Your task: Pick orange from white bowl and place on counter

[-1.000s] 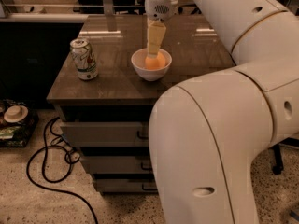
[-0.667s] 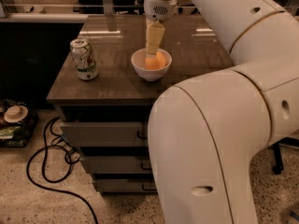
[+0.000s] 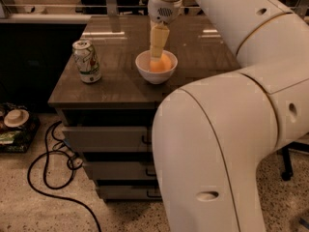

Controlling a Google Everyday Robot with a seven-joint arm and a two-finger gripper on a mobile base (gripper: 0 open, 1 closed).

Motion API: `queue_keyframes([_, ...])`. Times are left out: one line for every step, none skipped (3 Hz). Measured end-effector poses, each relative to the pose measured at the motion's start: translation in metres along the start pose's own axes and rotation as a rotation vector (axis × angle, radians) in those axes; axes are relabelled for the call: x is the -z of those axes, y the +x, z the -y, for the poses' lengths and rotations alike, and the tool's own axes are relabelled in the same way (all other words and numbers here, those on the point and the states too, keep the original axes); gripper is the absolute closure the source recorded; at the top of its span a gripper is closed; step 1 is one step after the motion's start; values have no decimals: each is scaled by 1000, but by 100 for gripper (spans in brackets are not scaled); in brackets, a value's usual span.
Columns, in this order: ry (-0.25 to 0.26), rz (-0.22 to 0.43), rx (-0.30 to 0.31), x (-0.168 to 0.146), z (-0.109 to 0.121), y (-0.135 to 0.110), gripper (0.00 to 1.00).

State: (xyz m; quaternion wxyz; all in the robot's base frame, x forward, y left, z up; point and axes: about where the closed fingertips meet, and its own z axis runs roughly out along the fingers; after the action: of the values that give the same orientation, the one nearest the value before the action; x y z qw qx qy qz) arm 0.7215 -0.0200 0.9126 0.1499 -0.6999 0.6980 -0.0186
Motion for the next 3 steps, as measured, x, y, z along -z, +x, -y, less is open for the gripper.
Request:
queue_keyframes([-9, -13, -8, 0, -4, 2, 16])
queue_keyframes([-29, -42, -34, 2, -14, 7, 14])
queue_keyframes([-42, -65, -51, 4, -22, 11, 11])
